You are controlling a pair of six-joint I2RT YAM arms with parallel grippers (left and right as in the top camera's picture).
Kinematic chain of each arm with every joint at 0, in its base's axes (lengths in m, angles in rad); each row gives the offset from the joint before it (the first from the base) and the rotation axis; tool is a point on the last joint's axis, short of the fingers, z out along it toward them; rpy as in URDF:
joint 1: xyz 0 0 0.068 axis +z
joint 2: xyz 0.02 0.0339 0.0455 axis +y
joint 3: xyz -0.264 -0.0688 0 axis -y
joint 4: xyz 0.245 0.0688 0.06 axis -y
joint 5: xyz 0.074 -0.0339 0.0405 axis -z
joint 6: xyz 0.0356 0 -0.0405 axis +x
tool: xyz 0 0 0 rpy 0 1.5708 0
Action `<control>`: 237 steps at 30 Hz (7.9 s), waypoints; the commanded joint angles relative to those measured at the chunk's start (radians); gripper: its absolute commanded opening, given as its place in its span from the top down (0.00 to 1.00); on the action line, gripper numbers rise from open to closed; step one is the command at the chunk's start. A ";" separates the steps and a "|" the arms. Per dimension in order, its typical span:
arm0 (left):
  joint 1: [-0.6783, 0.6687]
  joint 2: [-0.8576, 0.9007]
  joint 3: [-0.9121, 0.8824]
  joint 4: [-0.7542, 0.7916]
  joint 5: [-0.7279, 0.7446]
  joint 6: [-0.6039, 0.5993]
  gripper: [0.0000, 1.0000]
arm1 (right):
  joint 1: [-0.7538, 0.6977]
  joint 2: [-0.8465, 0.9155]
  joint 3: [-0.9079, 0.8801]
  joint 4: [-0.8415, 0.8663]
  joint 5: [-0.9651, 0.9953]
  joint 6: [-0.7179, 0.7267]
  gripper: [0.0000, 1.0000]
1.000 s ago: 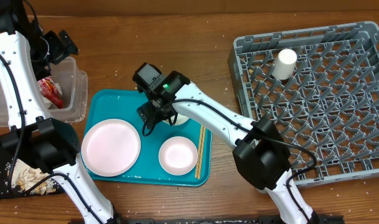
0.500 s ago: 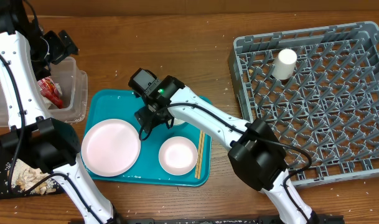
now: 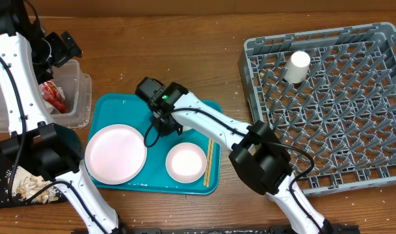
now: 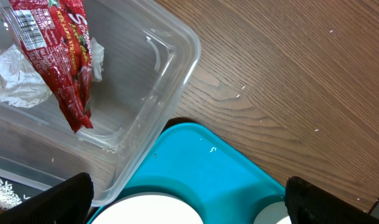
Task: Sort waste into correct bins and load items into the dishwasher
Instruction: 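Move the white bowl into the rack and release it upside down, then reach the right gripper to the small pink plate and grasp it, then carry the pink plate to the rack's right side and release it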
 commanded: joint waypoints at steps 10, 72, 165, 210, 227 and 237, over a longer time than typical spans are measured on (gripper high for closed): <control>-0.005 -0.009 0.013 0.002 -0.010 0.016 0.00 | -0.082 -0.082 0.512 -0.253 0.014 0.019 0.96; -0.008 -0.009 0.013 0.002 -0.010 0.016 0.00 | -1.001 -0.373 0.074 -0.390 0.034 -0.049 0.39; -0.008 -0.009 0.013 0.002 -0.010 0.016 0.00 | -1.544 -0.284 0.257 -0.591 -0.577 -0.099 0.61; -0.008 -0.009 0.013 0.002 -0.010 0.015 0.00 | 0.115 -0.121 -0.146 -0.243 -0.177 0.420 0.39; -0.008 -0.009 0.013 0.002 -0.010 0.016 0.00 | 0.119 -0.121 -0.156 -0.252 -0.217 0.418 0.96; -0.008 -0.009 0.013 0.002 -0.010 0.015 0.00 | 0.017 -0.182 0.146 -0.430 -0.230 0.312 0.96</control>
